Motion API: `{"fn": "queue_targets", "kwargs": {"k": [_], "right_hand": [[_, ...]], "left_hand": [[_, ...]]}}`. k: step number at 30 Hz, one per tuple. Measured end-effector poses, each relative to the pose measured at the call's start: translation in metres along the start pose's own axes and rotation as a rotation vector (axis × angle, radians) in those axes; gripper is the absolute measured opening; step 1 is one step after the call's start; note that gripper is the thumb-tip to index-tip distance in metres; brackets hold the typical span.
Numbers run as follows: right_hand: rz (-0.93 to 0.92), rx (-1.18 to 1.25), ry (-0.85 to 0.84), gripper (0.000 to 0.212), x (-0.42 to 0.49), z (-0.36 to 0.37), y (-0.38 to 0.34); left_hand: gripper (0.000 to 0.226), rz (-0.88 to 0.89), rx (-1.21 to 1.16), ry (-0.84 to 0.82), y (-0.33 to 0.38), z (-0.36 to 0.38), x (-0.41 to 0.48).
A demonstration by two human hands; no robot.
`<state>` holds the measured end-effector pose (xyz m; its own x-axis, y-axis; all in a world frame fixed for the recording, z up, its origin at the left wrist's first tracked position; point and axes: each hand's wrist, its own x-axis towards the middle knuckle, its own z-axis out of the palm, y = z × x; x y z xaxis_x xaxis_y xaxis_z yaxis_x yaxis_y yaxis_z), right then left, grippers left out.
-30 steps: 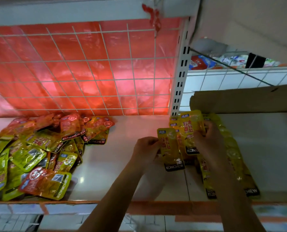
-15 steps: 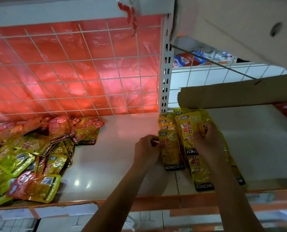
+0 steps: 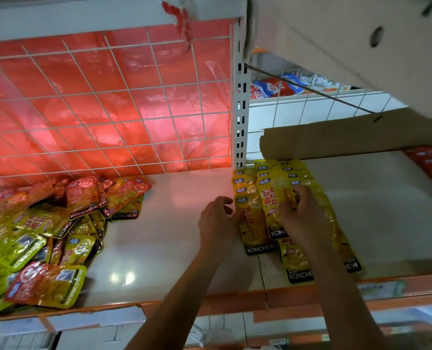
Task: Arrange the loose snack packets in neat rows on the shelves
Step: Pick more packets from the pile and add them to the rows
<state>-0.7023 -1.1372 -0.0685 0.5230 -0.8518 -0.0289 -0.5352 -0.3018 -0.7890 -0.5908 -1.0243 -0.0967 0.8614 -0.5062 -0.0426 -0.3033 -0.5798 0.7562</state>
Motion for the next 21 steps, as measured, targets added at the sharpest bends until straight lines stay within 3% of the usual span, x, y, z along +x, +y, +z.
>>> {"fn": "queue_targets", "kwargs": {"k": [3, 6, 10, 16, 21], "right_hand": [[-0.041, 0.016, -0.044, 0.043, -0.003, 0.004, -0.003], [-0.089, 0.000, -0.089, 0.044, -0.006, 0.009, -0.005], [-0.153, -0.036, -0.080, 0.041, -0.011, 0.015, -0.007], [-0.220, -0.126, 0.008, 0.033, -0.009, 0.012, -0.007], [-0.234, -0.210, 0.028, 0.035, -0.006, 0.011, -0.004]], "left_hand": [[0.027, 0.051, -0.116, -0.007, 0.005, 0.000, 0.000], [0.021, -0.067, -0.438, -0.130, 0.010, 0.000, 0.001], [0.005, -0.137, -0.560, -0.187, 0.006, -0.004, 0.001], [0.021, -0.145, -0.476, -0.256, -0.009, -0.013, -0.004], [0.015, -0.092, -0.244, -0.277, -0.017, -0.012, -0.008]]}}
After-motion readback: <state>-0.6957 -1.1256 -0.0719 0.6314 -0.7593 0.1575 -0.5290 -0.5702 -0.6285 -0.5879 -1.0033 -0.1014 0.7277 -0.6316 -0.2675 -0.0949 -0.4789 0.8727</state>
